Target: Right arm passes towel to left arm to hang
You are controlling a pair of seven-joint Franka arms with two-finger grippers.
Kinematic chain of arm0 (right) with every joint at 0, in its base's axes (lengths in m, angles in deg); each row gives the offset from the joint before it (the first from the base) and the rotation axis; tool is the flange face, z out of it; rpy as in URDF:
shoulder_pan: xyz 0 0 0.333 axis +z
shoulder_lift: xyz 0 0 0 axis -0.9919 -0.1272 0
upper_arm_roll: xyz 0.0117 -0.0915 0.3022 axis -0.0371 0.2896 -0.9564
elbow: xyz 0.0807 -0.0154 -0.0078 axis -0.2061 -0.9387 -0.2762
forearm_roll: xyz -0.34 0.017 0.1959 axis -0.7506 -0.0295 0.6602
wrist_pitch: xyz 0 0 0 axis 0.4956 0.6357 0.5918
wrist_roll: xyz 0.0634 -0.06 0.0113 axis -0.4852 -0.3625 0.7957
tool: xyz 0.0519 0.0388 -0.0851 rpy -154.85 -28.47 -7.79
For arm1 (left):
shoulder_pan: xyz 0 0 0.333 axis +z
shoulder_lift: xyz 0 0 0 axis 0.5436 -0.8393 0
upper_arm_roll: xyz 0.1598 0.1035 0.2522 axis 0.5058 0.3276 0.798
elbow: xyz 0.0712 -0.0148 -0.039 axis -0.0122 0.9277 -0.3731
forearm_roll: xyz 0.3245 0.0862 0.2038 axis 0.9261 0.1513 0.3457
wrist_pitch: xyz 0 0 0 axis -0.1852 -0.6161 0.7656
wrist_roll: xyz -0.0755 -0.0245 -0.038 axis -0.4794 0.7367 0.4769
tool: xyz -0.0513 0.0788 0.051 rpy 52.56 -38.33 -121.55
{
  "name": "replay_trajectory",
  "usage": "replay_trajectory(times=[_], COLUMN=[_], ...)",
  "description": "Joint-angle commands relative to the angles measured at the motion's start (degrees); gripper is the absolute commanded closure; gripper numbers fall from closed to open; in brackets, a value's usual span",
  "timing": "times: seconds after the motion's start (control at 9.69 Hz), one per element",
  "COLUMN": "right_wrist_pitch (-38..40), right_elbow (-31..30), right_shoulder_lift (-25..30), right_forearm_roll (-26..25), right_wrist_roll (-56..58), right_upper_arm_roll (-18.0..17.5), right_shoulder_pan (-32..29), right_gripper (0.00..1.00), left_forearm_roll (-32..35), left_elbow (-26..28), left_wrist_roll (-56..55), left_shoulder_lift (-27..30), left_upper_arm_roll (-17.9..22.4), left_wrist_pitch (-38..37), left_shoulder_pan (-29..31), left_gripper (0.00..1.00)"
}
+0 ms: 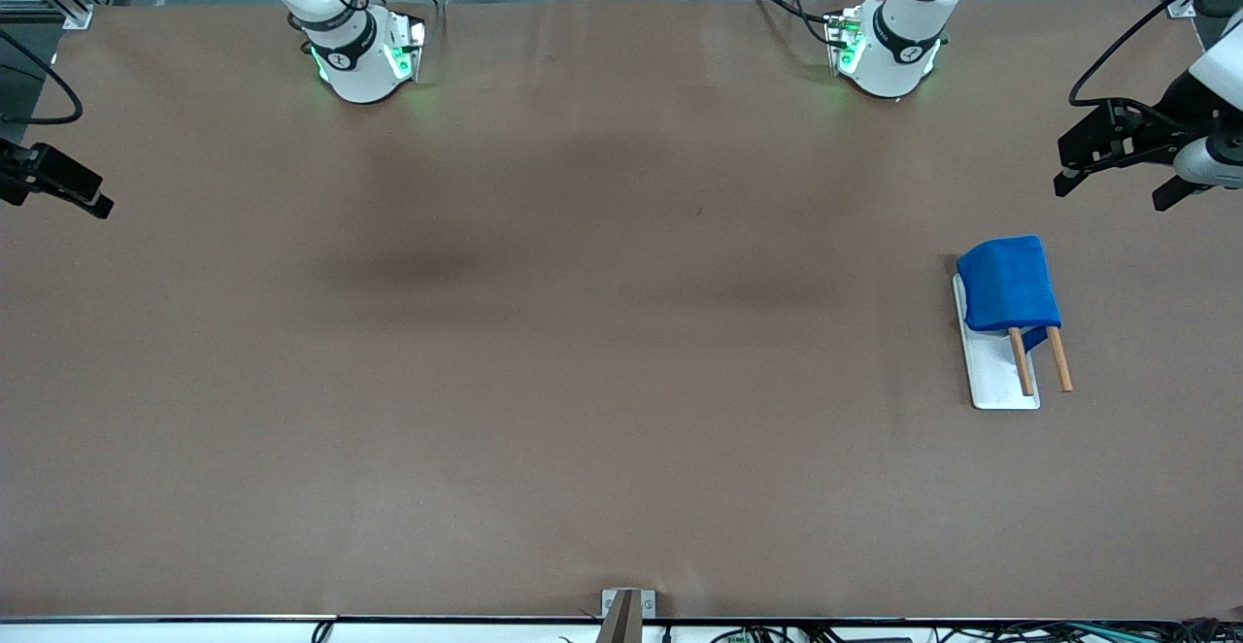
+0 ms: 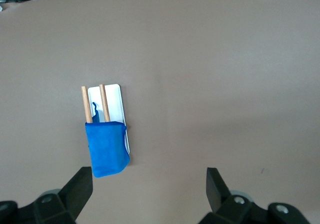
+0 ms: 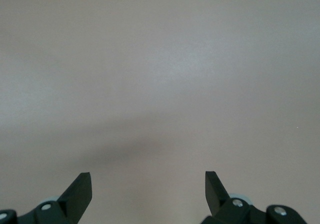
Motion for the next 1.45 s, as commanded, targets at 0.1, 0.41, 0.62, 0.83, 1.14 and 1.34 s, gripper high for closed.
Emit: replay_trajectory(times=[0.1, 0.41, 0.62, 0.83, 1.14, 1.34], right_wrist_pitch=[-0.2, -0.2, -0.1, -0.1, -0.2, -0.2], right_elbow=[-1.0, -1.0, -1.0, -1.0, -1.0, -1.0], right_shoulder_lift=[1.5, 1.4, 1.4, 1.4, 1.3, 1.4], right_forearm_roll=[0.6, 0.6, 0.6, 0.6, 0.6, 0.6], right_wrist_roll=[-1.2, -1.2, -1.2, -1.2, -1.2, -1.2], right_upper_arm_roll=[-0.2, -0.2, -0.2, -0.2, -0.2, -0.2], right_shoulder_pan=[0.2, 0.2, 0.2, 0.1, 0.0, 0.1], right_gripper=[0.0, 0.0, 0.0, 0.0, 0.0, 0.0], left_forearm_roll=[0.2, 0.6, 0.9, 0.9, 1.1, 1.1], left_elbow=[0.0, 1.9, 2.0, 2.0, 2.1, 2.1], left_wrist_roll=[-5.2, -5.2, -5.2, -4.6, -4.5, -4.9], left_shoulder_lift=[-0.3, 1.1, 1.0, 0.5, -0.5, -0.3], left_upper_arm_roll=[-0.4, -0.9, -0.8, -0.5, -0.1, 0.1], left_wrist_pitch=[-4.6, -4.5, -4.3, -4.0, -3.2, -3.3], left_shoulder_pan=[0.2, 0.2, 0.2, 0.7, 0.7, 0.7], left_gripper=[0.0, 0.0, 0.0, 0.0, 0.0, 0.0])
